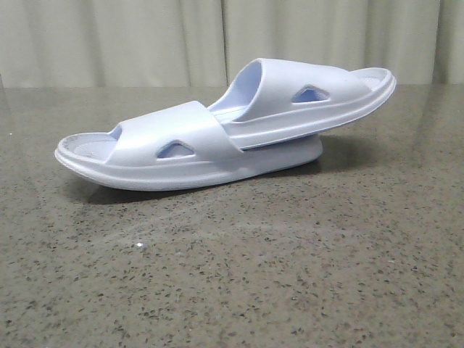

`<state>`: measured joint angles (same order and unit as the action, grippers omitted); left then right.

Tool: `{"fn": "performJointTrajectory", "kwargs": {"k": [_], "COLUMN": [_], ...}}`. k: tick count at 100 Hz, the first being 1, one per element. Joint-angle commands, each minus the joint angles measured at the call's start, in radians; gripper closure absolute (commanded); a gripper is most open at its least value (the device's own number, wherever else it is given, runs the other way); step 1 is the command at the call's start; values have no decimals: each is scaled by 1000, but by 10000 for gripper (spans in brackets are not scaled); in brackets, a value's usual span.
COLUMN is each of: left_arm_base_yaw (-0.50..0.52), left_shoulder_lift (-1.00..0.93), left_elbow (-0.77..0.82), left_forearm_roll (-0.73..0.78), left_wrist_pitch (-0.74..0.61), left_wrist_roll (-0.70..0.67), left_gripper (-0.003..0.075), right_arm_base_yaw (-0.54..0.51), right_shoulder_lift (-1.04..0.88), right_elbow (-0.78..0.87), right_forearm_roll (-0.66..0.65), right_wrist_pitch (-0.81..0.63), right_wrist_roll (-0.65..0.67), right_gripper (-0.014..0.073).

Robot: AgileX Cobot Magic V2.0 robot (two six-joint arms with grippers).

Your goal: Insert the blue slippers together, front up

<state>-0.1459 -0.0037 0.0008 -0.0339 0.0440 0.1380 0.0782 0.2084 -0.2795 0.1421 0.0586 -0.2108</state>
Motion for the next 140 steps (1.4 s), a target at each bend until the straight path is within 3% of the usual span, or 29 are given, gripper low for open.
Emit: {"fn": "performJointTrajectory", "kwargs": {"k": [1, 37, 78, 95, 109, 140], "left_arm_base_yaw": [-8, -8, -8, -8, -8, -8], "left_shoulder_lift": [-29, -29, -29, -29, -29, -29], "left_elbow": [11, 11, 11, 11, 11, 11], "left_forearm_roll": [-5, -5, -5, -5, -5, -5], "left_wrist_pitch": [-66, -66, -66, -66, -66, -66], "left_wrist_roll": [-10, -10, -10, -10, -10, -10], "left_gripper": [704, 704, 704, 704, 704, 704], "right_arm_base_yaw": [-1, -1, -1, -19, -40, -40], "right_shoulder_lift": [6, 6, -241, -239, -239, -239], "right_elbow": [-29, -16, 241, 308, 311, 311], "right_forearm_roll": [-8, -8, -78, -106, -155, -158], "right_wrist_pitch": [-73, -78, -100, -126, -107, -84], "right_wrist_roll": [-9, -9, 40, 69, 146, 146], "right_gripper": [701, 701, 701, 701, 701, 701]}}
